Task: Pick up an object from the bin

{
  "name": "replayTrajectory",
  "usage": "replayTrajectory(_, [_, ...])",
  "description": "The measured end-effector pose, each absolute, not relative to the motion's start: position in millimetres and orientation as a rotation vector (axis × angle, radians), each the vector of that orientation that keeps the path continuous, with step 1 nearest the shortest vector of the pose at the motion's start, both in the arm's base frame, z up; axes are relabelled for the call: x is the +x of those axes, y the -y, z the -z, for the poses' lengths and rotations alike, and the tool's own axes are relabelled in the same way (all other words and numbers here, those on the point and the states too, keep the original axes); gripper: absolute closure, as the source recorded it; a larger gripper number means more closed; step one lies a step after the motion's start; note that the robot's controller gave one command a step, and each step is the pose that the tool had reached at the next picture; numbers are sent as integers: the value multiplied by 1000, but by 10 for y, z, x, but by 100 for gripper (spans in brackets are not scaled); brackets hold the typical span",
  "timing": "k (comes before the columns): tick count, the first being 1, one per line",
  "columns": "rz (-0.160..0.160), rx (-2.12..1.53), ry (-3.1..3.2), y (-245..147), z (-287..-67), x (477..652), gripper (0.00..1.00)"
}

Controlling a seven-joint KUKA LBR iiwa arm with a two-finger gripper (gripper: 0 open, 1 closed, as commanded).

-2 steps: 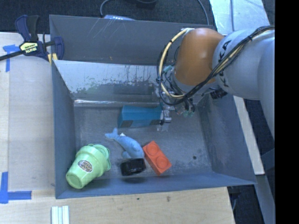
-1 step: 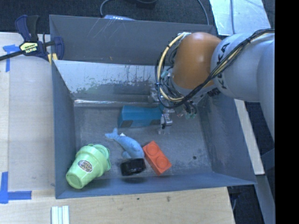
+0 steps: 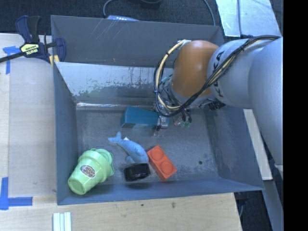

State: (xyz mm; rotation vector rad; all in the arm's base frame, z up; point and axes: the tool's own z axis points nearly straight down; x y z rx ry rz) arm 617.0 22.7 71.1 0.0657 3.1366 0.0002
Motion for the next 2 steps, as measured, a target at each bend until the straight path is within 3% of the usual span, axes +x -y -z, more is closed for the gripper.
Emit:
replayTrajectory(1, [0, 65, -3137, -227, -711, 6170, 100])
replayTrajectory(2, [2, 8, -3141, -180, -2105, 6144, 100])
